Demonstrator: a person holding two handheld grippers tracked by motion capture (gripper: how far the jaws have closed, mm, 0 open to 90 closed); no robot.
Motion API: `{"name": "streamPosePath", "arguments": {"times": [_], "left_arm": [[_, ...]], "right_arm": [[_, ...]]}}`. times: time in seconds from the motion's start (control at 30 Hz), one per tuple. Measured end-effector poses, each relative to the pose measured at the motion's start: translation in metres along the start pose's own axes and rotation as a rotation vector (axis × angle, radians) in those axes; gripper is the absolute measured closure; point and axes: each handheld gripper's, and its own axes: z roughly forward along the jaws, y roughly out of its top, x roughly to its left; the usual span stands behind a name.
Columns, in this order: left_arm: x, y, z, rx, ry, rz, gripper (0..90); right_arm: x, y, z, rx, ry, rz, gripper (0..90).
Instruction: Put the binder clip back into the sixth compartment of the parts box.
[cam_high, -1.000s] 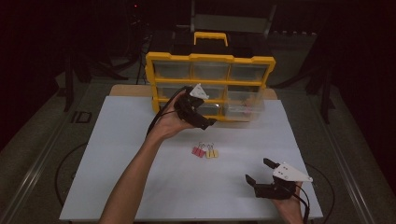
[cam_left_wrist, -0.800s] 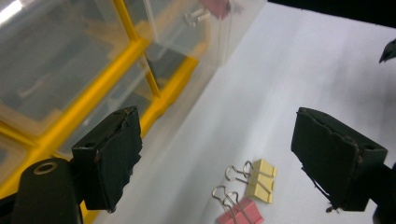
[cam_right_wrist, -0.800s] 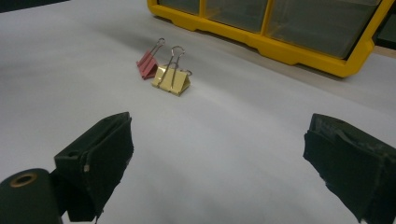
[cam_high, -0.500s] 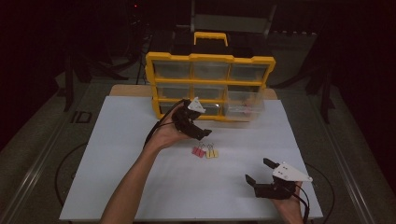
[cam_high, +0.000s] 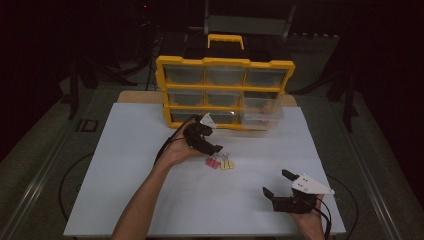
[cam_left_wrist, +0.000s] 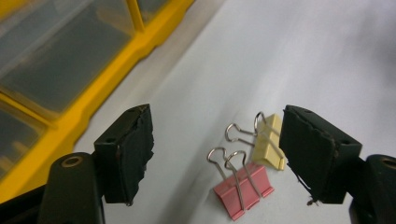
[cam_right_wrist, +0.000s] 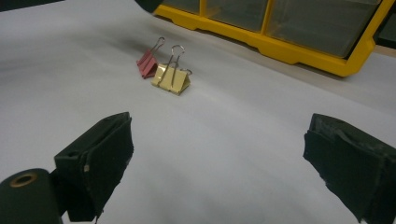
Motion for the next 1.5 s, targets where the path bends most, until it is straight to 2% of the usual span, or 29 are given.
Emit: {"name": "streamPosePath", "arguments": {"times": [0.2,0.53,0.57,0.7,0.77,0.87,0.93,1.17,1.33,1.4,1.5], "left_arm": [[0.001,-0.009,0.011,0.027,-0.029,-0.017,33.4],[0.0,-0.015,0.024,0.052,-0.089,-0.012,49.5],[0.0,-0.017,0.026,0.056,-0.091,-0.016,53.4],[0.003,-0.026,0.033,0.077,-0.11,-0.038,59.7],[0.004,-0.029,0.034,0.068,-0.12,-0.055,62.4],[0.007,-0.033,0.033,0.047,-0.145,-0.082,67.7],[0.007,-0.034,0.032,0.049,-0.148,-0.078,72.6],[0.004,-0.037,0.023,0.034,-0.174,-0.09,77.4],[0.0,-0.042,0.017,0.029,-0.199,-0.081,81.4],[-0.003,-0.044,0.013,0.02,-0.227,-0.074,83.6],[-0.007,-0.046,0.008,0.027,-0.231,-0.051,88.8]], "right_arm": [[0.0,0.0,0.0,0.001,0.0,0.0,7.6],[0.0,0.0,0.0,0.0,0.0,0.0,7.6],[0.0,0.0,-0.001,0.0,-0.002,0.004,7.6],[-0.001,0.0,-0.001,0.0,-0.002,0.006,7.6],[-0.001,0.0,-0.001,0.0,-0.002,0.006,7.6],[-0.001,0.0,-0.001,0.0,-0.002,0.005,7.6],[-0.001,0.0,-0.001,0.001,-0.002,0.005,7.6],[-0.001,0.0,-0.001,0.001,-0.003,0.005,7.6],[0.0,0.0,-0.001,0.001,-0.003,0.003,7.6],[0.0,0.0,-0.001,0.0,-0.003,0.003,7.6],[0.0,0.0,-0.001,0.0,-0.002,0.003,7.6]]}}
